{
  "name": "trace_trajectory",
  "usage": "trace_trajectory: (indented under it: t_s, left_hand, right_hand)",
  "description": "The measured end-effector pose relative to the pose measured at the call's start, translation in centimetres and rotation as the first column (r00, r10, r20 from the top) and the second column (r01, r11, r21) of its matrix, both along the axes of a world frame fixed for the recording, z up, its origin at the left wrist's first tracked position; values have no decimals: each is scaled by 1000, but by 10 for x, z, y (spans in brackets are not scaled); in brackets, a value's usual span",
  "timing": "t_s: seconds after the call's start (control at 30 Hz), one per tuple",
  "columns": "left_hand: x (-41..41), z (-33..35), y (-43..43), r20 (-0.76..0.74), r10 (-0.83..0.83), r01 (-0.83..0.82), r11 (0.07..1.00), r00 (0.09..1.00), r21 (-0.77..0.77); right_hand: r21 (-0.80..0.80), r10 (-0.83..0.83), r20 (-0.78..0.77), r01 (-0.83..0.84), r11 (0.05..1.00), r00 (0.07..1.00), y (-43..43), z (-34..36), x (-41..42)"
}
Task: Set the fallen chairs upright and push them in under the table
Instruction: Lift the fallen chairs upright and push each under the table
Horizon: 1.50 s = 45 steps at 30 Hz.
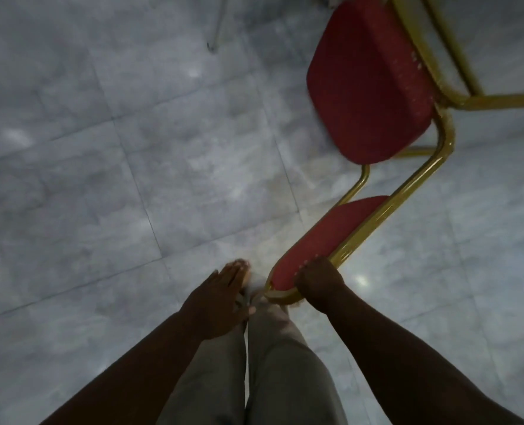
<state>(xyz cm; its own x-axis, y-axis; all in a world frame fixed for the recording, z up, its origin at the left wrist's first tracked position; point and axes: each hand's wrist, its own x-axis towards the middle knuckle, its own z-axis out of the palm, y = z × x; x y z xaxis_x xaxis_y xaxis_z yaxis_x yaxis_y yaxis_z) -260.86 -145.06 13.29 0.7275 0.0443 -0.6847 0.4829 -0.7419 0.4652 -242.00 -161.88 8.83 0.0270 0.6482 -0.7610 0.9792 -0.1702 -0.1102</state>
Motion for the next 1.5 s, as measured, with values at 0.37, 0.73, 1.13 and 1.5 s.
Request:
trace_trajectory:
  t_s: [0.37,0.73,1.13,1.5]
  left_hand:
    - [61,121,-14,7,-32,32,999,999,40]
    - [193,227,-91,226,219,-220,975,949,-19]
    - [413,327,-224,394,21,-7,999,919,-37]
    - [545,304,-289,312,308,-173,903,899,-393]
  right_hand:
    - [296,-160,53,137,945,986,20,234,104]
    - [424,-329,-11,303,854,944,-78,359,251]
    - [258,-538,-122,551,794,834,-217,459,407]
    - [485,-809,-120,745,458,575,-320,432,564]
